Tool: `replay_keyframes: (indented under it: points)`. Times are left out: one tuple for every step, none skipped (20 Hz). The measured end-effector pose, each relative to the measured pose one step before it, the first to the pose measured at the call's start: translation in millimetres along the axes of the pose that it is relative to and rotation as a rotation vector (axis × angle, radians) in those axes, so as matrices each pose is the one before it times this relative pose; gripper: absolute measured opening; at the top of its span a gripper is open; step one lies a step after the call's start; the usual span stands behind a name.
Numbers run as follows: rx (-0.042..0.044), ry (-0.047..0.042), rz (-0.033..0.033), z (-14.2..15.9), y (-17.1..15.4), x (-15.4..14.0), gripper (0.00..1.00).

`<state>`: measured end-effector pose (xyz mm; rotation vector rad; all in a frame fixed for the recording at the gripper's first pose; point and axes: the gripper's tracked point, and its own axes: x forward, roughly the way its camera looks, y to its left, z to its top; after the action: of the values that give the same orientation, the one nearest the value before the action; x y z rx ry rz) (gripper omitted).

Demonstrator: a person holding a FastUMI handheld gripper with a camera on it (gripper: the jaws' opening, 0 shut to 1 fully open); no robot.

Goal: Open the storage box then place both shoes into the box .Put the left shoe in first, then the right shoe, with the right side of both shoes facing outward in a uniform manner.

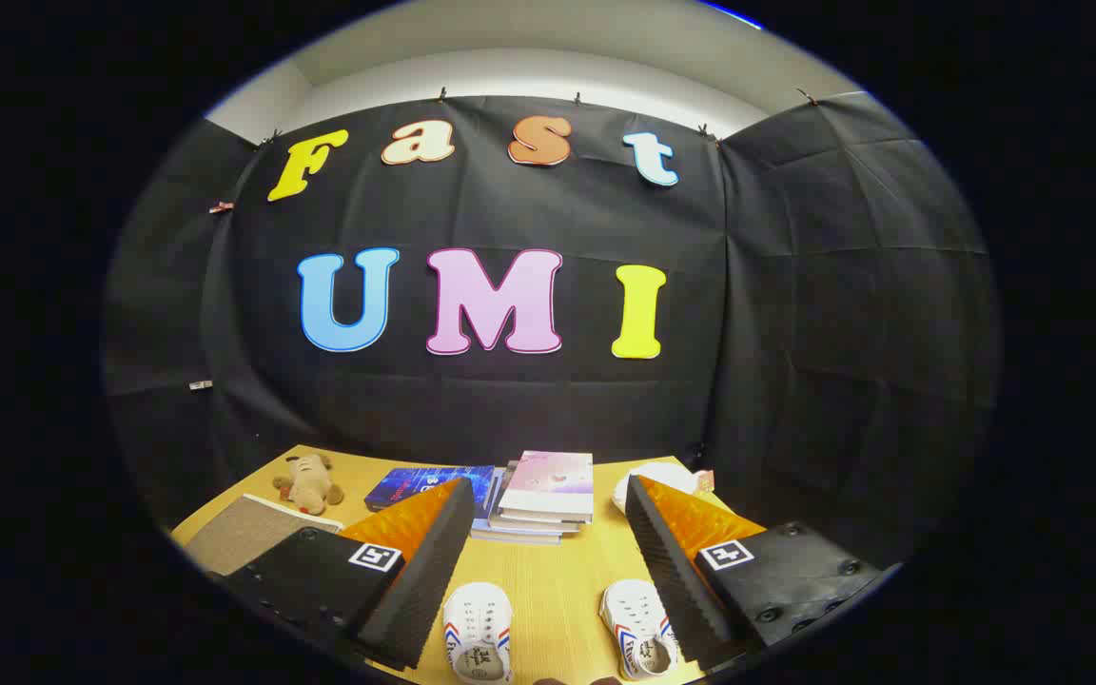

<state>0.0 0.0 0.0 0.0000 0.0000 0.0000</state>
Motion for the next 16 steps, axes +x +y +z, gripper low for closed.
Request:
replay_keyframes:
  points:
    - [0.00218, 0.00263, 0.00219, -0.94, -0.44, -0.07, 0.97]
    - [0.00140, 0.00321, 0.00436, -1.80, -0.10, -0.31, 0.97]
    - [-0.00117, 0.00092, 0.00254, -0.75, -0.06, 0.76, 0.97]
    - [-0.00317, 0.00123, 0.00462, -0.31, 0.79, 1.66, 0.97]
    - [-0.00626, 0.00188, 0.00436, -0.38, 0.71, 2.00, 0.98]
    - [-0.00870, 0.00505, -0.00145, -0.98, -1.31, 2.38, 0.98]
    - [-0.00163, -0.00042, -0.00354, 0.15, -2.11, 1.81, 0.98]
    - [0.00539, -0.00083, -0.00366, 1.64, -1.13, 1.91, 0.98]
    - [0.00867, 0.00042, -0.00261, 1.04, -0.11, 1.20, 0.97]
    - [0.00418, 0.00164, -0.00046, -0.31, 0.37, 1.34, 0.97]
    - [-0.00236, 0.00220, 0.00185, -0.36, 0.74, 0.51, 0.97]
    - [-0.00691, 0.00239, 0.00149, -1.31, 0.25, 0.72, 0.97]
    - [-0.00629, 0.00408, 0.00448, -1.35, 1.57, 0.37, 0.97]
    - [0.00017, 0.00704, 0.00562, -2.30, 1.96, 0.68, 0.97]
    - [0.00598, 0.01197, 0.00555, -2.97, 2.64, 0.43, 0.98]
    - [0.00275, 0.00844, 0.00523, -2.08, 2.35, 0.90, 0.97]
